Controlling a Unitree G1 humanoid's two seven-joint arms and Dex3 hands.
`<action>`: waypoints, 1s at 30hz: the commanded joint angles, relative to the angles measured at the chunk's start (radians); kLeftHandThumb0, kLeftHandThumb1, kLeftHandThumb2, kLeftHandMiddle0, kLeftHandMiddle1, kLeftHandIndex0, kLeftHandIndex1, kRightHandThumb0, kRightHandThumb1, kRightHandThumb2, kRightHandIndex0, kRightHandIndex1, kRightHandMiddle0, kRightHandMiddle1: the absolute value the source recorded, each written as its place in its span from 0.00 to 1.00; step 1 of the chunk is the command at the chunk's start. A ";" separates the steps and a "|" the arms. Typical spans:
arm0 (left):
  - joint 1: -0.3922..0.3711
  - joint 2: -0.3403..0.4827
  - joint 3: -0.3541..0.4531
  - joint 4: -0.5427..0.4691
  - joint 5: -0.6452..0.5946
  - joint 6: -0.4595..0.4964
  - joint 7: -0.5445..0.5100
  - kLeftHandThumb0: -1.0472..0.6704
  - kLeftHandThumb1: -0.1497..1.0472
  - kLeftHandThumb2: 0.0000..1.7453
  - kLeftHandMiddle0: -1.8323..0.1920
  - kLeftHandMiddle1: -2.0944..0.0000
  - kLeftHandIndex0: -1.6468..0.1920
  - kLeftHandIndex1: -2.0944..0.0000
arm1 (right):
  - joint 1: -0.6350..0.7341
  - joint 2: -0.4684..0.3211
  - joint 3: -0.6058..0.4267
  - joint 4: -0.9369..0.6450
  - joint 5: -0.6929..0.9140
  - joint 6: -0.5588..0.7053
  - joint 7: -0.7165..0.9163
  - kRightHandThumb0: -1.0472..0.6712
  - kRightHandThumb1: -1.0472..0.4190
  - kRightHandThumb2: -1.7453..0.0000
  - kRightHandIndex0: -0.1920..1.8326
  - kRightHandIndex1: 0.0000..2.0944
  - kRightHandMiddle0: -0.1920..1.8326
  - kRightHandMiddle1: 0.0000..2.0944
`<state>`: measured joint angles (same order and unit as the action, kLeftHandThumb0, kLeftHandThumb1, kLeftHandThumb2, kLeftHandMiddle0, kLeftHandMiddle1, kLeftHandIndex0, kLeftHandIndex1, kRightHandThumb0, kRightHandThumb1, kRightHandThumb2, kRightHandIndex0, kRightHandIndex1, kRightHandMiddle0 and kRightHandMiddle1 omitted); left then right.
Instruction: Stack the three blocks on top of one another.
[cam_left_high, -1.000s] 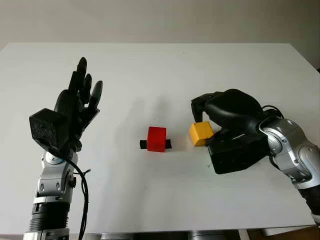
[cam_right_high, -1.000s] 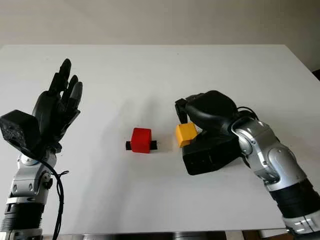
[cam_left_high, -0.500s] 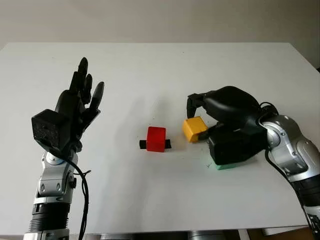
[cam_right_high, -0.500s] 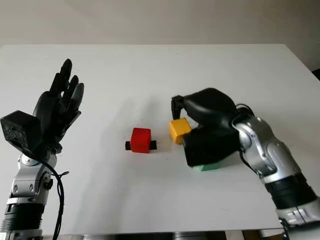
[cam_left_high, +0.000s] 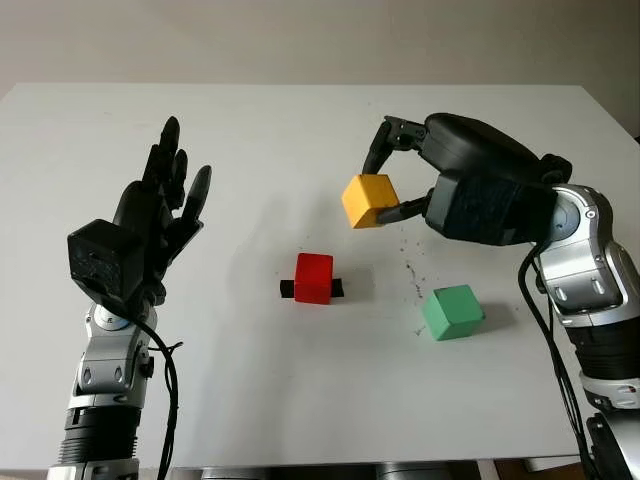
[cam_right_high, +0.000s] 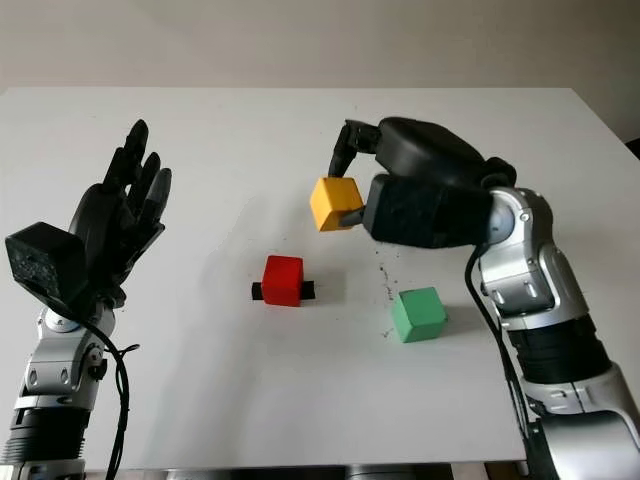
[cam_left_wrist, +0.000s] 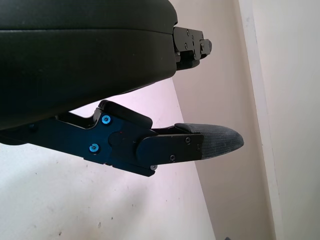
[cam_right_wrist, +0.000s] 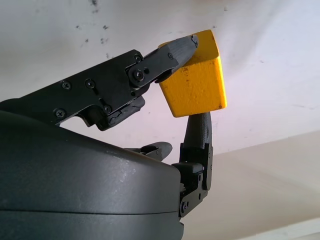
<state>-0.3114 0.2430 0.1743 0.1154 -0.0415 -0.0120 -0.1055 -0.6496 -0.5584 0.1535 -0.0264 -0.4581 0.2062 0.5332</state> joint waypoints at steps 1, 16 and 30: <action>0.006 0.003 0.000 -0.009 -0.003 -0.005 0.000 0.21 1.00 0.26 0.92 0.97 0.92 0.97 | -0.028 0.009 -0.018 -0.028 0.023 0.029 0.008 0.39 0.06 0.97 0.30 0.02 0.28 0.71; 0.008 -0.012 -0.009 -0.018 0.000 0.002 0.015 0.20 1.00 0.27 0.92 0.97 0.92 0.97 | -0.098 0.043 0.123 -0.130 -0.034 0.287 0.143 0.35 0.04 0.97 0.31 0.03 0.27 0.79; -0.011 -0.022 -0.034 -0.002 0.001 -0.005 0.014 0.20 1.00 0.27 0.93 0.98 0.93 0.98 | -0.089 0.096 0.202 -0.230 -0.054 0.559 0.208 0.34 0.04 0.97 0.29 0.02 0.24 0.81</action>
<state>-0.3101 0.2245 0.1461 0.1142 -0.0414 -0.0107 -0.0931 -0.7220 -0.4666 0.3530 -0.2319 -0.5088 0.7483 0.7373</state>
